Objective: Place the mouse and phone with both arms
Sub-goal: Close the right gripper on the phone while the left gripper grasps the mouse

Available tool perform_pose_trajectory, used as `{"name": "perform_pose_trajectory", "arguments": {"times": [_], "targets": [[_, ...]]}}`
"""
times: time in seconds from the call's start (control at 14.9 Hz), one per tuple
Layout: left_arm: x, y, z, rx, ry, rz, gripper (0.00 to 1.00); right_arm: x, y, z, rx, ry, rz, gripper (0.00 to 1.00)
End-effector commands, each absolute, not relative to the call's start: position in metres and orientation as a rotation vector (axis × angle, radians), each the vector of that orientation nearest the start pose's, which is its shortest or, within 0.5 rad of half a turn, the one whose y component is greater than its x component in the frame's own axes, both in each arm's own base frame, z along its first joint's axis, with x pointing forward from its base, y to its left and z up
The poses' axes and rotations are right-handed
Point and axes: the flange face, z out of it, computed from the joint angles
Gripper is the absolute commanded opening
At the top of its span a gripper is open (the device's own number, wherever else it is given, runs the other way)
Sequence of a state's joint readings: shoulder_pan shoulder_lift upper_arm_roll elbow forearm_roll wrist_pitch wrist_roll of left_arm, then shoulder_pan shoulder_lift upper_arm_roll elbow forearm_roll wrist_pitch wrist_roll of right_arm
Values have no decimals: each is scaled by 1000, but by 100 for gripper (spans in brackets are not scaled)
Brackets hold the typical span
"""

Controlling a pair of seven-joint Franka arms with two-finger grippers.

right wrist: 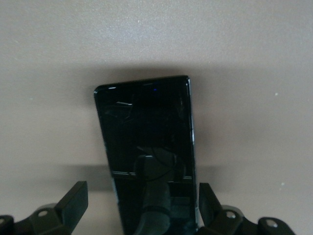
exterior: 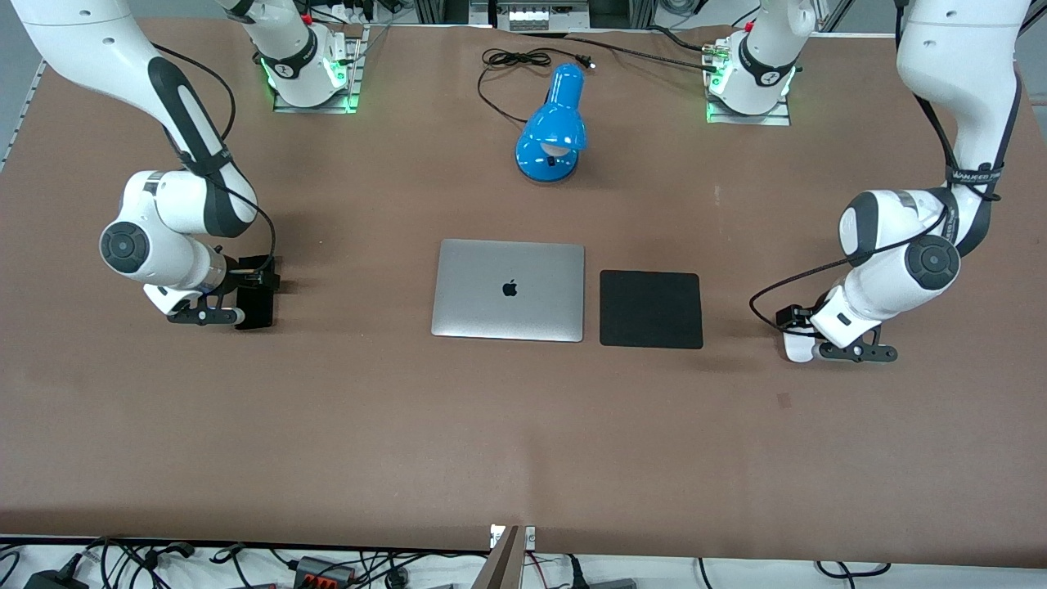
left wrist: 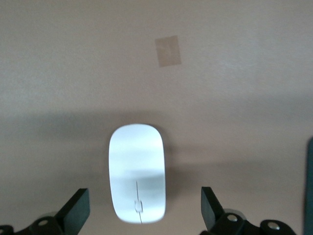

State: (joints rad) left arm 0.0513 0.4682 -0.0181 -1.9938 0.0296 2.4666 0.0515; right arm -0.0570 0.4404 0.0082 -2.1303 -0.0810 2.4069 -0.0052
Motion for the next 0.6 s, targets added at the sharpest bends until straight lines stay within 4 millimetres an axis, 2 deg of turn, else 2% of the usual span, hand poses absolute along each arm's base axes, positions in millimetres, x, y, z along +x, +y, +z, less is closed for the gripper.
{"name": "perform_pose_trajectory", "arguments": {"times": [0.0, 0.2, 0.47, 0.54], "targets": [[608, 25, 211, -3134, 94, -19, 100, 556, -34, 180, -3189, -65, 255, 100], [606, 24, 194, -3136, 94, -17, 100, 553, -38, 169, -3184, -47, 282, 100], [604, 24, 184, -3135, 95, -51, 99, 553, -39, 168, -3186, -65, 285, 100], [604, 24, 183, -3137, 93, -48, 94, 552, -39, 168, -3186, -69, 290, 100]]}}
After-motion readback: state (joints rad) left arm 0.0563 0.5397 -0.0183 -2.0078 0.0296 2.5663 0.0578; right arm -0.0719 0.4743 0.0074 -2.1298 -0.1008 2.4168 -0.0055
